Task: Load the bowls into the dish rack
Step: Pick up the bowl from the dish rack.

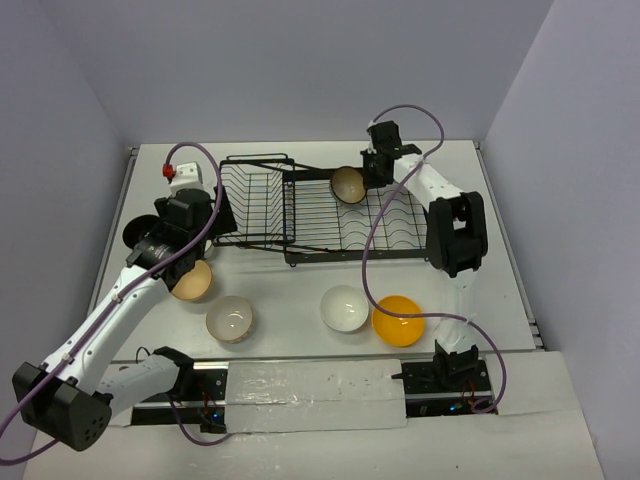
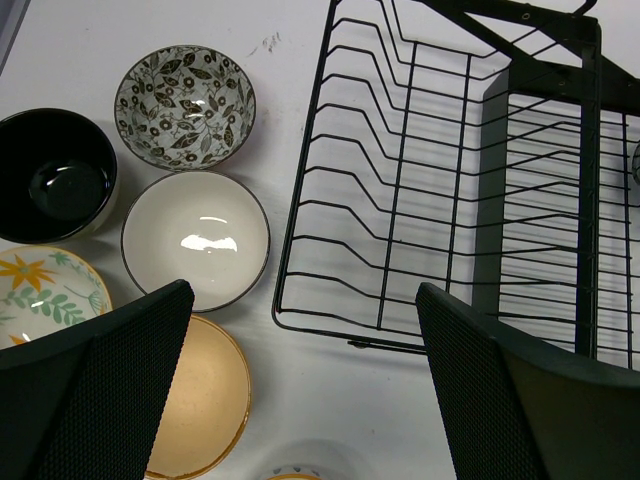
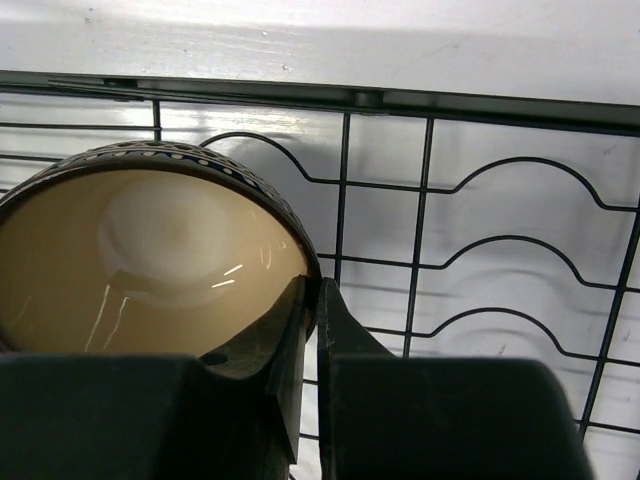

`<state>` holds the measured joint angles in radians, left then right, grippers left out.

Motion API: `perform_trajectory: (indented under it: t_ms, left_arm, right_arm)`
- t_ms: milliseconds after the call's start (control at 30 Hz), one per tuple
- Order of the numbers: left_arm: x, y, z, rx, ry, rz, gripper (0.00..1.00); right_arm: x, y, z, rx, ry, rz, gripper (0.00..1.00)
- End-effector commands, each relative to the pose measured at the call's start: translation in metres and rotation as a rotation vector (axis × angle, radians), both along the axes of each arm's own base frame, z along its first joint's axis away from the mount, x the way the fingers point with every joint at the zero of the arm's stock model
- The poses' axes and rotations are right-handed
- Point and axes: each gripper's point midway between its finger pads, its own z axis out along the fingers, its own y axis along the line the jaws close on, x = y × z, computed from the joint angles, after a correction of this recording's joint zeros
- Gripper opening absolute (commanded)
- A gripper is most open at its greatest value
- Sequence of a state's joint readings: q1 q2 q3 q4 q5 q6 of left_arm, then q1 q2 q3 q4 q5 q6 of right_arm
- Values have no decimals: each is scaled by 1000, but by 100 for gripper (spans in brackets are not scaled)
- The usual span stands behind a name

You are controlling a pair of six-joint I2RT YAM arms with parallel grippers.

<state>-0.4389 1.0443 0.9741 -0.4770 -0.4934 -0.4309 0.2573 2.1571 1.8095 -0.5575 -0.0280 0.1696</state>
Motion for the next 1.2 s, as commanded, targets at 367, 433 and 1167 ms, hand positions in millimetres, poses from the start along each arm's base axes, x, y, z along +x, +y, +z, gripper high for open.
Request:
perform_trajectory:
  t_ms: [367, 433, 1167]
  left_arm:
    - [5, 1, -1, 4, 1, -1, 99]
    - [5, 0, -1, 3, 3, -4, 99]
    - [6, 1, -2, 0, 7, -2, 99]
  right_arm:
    - [-7, 4, -21, 14, -4, 13, 0]
    - [-8, 4, -14, 23, -35, 12, 0]
    - [0, 14, 4, 44, -56, 22, 21]
